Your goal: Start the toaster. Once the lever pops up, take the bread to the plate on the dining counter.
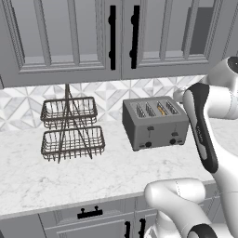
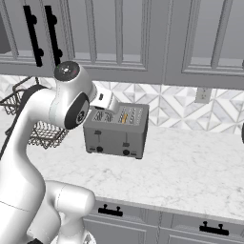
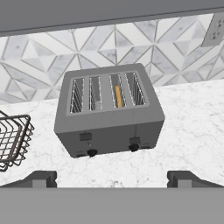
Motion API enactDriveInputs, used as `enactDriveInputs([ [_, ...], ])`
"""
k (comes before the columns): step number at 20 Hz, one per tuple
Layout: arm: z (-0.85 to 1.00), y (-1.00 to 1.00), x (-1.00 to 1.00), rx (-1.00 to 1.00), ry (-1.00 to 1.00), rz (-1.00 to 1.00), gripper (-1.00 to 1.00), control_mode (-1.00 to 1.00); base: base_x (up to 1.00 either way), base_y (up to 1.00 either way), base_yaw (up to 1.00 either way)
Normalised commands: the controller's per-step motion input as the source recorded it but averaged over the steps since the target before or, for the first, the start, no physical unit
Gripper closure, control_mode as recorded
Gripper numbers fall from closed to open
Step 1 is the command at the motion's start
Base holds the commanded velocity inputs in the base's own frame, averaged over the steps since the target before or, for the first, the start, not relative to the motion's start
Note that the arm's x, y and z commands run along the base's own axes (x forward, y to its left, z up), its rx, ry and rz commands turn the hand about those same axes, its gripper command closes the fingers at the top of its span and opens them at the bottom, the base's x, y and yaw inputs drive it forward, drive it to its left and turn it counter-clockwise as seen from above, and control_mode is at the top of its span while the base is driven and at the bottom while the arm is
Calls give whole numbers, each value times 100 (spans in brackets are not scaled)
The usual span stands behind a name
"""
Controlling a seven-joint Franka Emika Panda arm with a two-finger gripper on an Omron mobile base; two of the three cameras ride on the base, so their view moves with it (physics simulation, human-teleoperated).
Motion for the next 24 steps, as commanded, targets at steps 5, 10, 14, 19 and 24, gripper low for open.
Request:
enactDriveInputs([
  [5,0,0,0,0,0,0,-100,-100,0,0,0],
  [10,0,0,0,0,0,0,-100,-100,0,0,0],
  [14,0,0,0,0,0,0,-100,-100,0,0,0],
  [19,0,0,0,0,0,0,-100,-100,0,0,0],
  [24,0,0,0,0,0,0,-100,-100,0,0,0],
])
